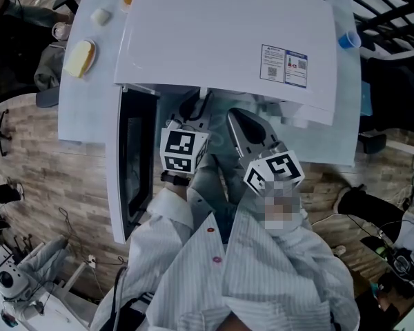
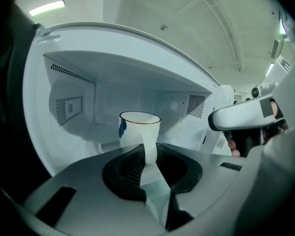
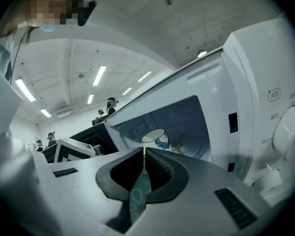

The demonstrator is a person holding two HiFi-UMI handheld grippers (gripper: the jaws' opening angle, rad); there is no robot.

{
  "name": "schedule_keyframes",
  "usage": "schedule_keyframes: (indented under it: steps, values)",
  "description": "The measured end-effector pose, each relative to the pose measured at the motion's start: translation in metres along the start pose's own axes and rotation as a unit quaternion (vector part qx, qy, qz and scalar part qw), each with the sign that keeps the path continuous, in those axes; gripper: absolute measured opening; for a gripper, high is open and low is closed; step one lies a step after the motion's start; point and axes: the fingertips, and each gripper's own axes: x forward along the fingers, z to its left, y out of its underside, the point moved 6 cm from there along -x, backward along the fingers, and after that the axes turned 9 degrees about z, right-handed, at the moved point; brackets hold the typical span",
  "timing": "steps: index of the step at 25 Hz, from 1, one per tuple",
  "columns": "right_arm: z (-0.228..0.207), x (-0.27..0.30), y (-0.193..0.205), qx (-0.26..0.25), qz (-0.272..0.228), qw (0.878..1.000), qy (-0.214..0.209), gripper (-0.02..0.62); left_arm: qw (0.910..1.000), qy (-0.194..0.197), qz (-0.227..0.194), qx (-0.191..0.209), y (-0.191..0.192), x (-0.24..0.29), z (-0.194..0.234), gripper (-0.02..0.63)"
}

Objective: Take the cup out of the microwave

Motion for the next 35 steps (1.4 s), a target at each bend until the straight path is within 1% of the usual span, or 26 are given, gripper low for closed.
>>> schedule_keyframes:
  steps: [7,15,20,29,35]
  values:
    - [0.000,-0.001,-0.004,0.005,-0.007,1.000,0.004,0.038,0.9998,0.017,-0.001,-0.006,-0.001,-0.008,-0.002,0.075]
    - [0.003,-0.004,-0.007,0.013,-0.011,1.000,0.005,0.038,0.9988,0.037,-0.025,-0.021,-0.013,-0.020,-0.005,0.071]
    - [0.008,-0.008,-0.008,0.007,-0.012,1.000,0.005,0.038,0.9981,0.047,-0.028,-0.028,-0.017,-0.026,-0.005,0.069]
    - [0.016,-0.011,-0.012,0.003,-0.015,1.000,0.002,0.038,0.9971,0.064,-0.032,-0.025,-0.021,-0.040,-0.013,0.069]
    - [0.021,-0.014,-0.017,-0.003,-0.015,1.000,-0.003,0.038,0.9966,0.070,-0.034,-0.028,-0.023,-0.050,-0.019,0.069]
